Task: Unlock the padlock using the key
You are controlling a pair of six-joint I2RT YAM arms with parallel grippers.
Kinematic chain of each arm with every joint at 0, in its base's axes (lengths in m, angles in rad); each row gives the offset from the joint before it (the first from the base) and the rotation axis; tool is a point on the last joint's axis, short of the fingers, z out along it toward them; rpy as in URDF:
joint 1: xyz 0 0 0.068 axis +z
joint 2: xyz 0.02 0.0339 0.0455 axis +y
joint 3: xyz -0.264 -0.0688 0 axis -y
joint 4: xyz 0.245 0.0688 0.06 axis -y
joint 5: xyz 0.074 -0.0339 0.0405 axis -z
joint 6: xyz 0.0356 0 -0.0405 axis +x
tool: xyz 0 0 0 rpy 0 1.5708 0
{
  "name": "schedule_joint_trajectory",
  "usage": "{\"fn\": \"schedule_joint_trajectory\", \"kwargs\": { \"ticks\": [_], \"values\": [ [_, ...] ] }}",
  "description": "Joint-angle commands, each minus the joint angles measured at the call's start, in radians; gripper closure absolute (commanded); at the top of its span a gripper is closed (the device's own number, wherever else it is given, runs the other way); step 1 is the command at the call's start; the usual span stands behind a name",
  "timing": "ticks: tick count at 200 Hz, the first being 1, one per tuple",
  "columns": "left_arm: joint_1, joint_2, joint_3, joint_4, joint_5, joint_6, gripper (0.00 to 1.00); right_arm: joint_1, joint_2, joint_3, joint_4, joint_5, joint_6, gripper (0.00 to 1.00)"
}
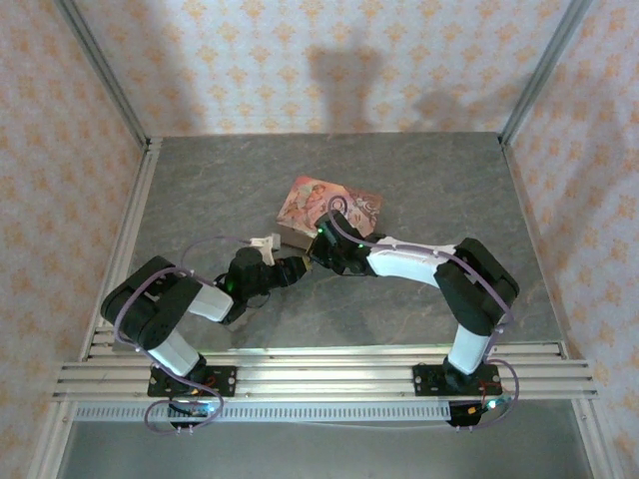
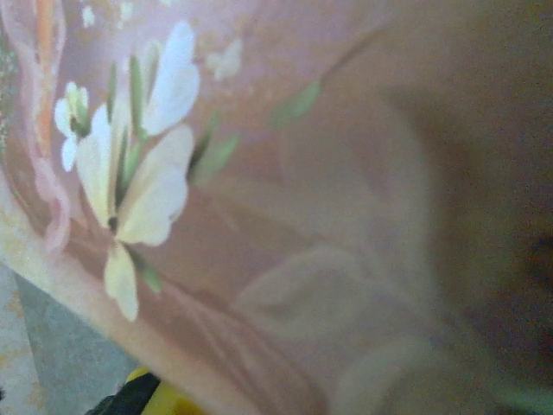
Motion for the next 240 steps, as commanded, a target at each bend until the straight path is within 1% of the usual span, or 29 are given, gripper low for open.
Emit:
{"fn": "schedule_joint_trajectory", "kwargs": {
  "ticks": [1,17,39,62,80,93,128,172,207,240],
  "values": [
    [-0.017,-0.088,-0.030,-0.018,-0.068,0.205,0.61,0.004,0.023,0.052,-0.104,-0.026,0.027,1.00],
    [-0.035,-0.148,-0.069,-0.017,-0.087,0.361,0.61,0.003,0.035,0.068,-0.120,-0.053,0.063,1.00],
    [-0.058,-0.255,-0.074,-0.136,-0.113,0.537,0.61,0.002,0.037,0.083,-0.143,-0.065,0.112,1.00],
    [-0.070,-0.347,-0.070,-0.228,-0.125,0.650,0.61,0.001,0.034,0.106,-0.180,-0.056,0.153,1.00],
    [-0.076,-0.393,-0.070,-0.279,-0.140,0.708,0.61,0.003,0.035,0.139,-0.227,-0.051,0.166,1.00],
    [-0.077,-0.413,-0.064,-0.314,-0.145,0.734,0.61,0.003,0.035,0.152,-0.250,-0.048,0.178,1.00],
    [-0.097,-0.418,-0.055,-0.330,-0.166,0.778,0.60,0.003,0.032,0.168,-0.276,-0.049,0.231,1.00],
    [-0.131,-0.339,-0.010,-0.297,-0.196,0.817,0.59,0.005,0.035,0.197,-0.304,-0.068,0.260,1.00],
    [-0.133,-0.274,0.026,-0.249,-0.206,0.830,0.60,0.004,0.041,0.226,-0.332,-0.086,0.260,1.00],
    [-0.133,-0.239,0.066,-0.248,-0.224,0.858,0.60,0.004,0.055,0.233,-0.330,-0.115,0.274,1.00]
  ]
}}
